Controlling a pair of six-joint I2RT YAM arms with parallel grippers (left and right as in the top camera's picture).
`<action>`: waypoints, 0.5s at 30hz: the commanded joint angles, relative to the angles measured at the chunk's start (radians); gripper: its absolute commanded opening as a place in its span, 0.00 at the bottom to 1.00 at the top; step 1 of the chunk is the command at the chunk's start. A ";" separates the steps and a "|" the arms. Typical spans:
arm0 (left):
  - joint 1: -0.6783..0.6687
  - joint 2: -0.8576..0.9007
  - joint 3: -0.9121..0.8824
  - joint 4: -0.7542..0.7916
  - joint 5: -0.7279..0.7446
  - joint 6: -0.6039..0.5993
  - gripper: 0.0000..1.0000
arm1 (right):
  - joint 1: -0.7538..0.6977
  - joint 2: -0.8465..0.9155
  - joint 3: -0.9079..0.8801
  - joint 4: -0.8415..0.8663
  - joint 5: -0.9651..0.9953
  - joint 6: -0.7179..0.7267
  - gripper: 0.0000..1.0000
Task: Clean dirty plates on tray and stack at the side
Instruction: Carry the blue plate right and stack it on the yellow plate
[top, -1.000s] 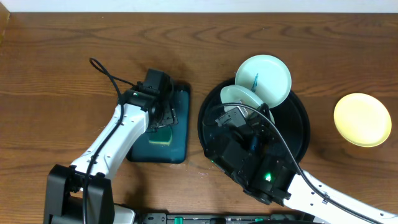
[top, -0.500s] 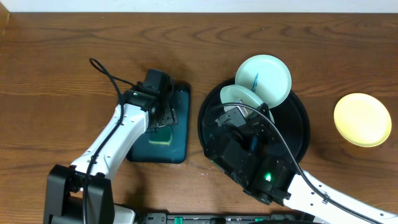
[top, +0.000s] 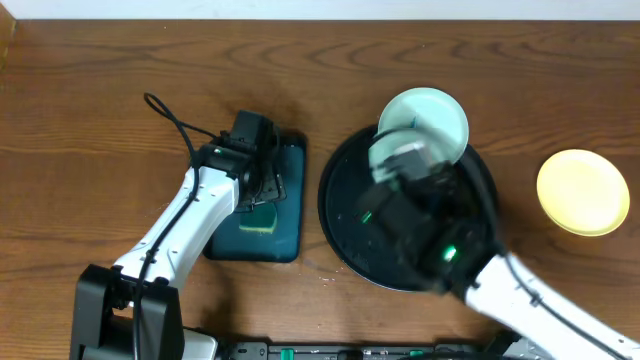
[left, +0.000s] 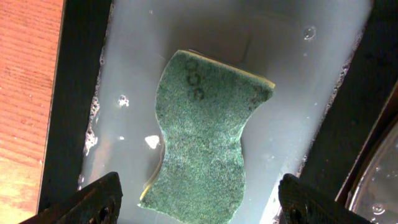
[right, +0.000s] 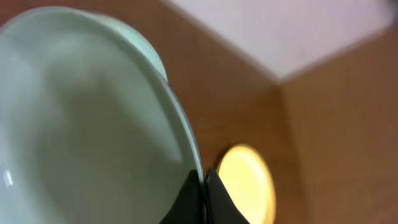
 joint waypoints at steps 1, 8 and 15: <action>0.005 0.004 -0.001 0.000 -0.008 0.002 0.82 | -0.256 -0.021 0.011 -0.023 -0.396 0.091 0.01; 0.005 0.004 -0.001 0.000 -0.008 0.002 0.81 | -0.805 -0.092 0.012 0.004 -1.008 0.092 0.01; 0.005 0.004 -0.001 0.000 -0.008 0.002 0.81 | -1.272 -0.013 0.010 0.010 -1.104 0.212 0.01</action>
